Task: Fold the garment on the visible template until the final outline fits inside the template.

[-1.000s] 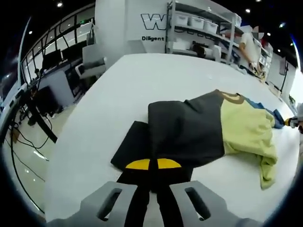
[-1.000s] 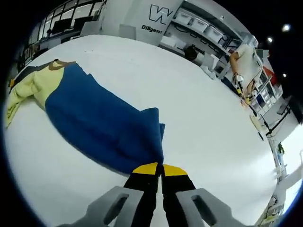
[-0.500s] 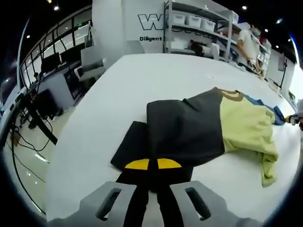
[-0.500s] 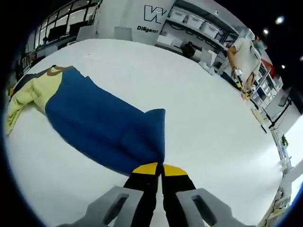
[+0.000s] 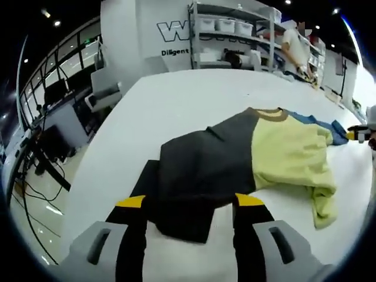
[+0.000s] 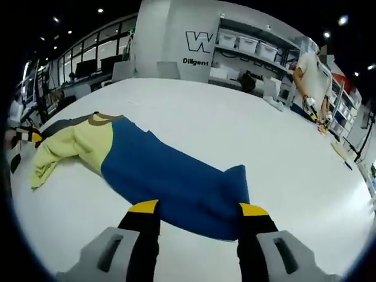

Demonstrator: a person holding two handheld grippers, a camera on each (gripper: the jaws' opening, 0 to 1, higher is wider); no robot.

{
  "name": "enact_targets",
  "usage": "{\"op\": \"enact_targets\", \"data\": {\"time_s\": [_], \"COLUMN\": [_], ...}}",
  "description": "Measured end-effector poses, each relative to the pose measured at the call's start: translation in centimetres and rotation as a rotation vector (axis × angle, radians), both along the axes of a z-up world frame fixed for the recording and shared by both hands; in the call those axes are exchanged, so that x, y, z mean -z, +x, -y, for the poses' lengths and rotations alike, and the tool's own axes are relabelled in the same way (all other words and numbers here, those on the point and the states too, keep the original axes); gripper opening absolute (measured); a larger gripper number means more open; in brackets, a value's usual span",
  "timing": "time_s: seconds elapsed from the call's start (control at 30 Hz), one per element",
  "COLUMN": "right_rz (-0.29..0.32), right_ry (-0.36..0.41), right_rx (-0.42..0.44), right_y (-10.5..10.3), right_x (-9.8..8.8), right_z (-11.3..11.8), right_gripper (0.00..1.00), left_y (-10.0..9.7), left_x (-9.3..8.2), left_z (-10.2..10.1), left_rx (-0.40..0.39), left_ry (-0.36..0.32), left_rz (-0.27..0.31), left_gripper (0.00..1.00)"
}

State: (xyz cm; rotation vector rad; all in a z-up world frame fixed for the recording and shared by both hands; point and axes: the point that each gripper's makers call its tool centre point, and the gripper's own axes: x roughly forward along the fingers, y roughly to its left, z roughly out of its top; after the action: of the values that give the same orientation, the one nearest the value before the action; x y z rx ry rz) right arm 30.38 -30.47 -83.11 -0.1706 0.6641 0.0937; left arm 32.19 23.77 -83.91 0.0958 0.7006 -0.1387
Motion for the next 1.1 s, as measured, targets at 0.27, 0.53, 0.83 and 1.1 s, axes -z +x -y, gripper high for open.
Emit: {"op": "enact_targets", "data": {"time_s": [0.27, 0.53, 0.83, 1.1], "right_rz": [0.036, 0.039, 0.026, 0.016], "right_ry": [0.088, 0.139, 0.166, 0.173], "right_rx": [-0.061, -0.126, -0.197, -0.261], "right_y": [0.5, 0.7, 0.7, 0.9], "right_x": [-1.0, -1.2, -0.7, -0.5], "right_z": [-4.2, -7.4, -11.1, -13.8], "right_gripper": [0.77, 0.95, 0.99, 0.98], "left_y": [-0.4, -0.9, -2.1, -3.5], "left_x": [-1.0, -1.6, -1.6, -0.9], "left_z": [2.5, 4.7, 7.3, 9.7], "left_rx": [0.039, 0.098, 0.175, 0.239], "left_ry": [-0.053, -0.063, -0.056, -0.069], "left_rz": [0.017, 0.026, 0.019, -0.008], "left_gripper": [0.75, 0.86, 0.89, 0.89]}}
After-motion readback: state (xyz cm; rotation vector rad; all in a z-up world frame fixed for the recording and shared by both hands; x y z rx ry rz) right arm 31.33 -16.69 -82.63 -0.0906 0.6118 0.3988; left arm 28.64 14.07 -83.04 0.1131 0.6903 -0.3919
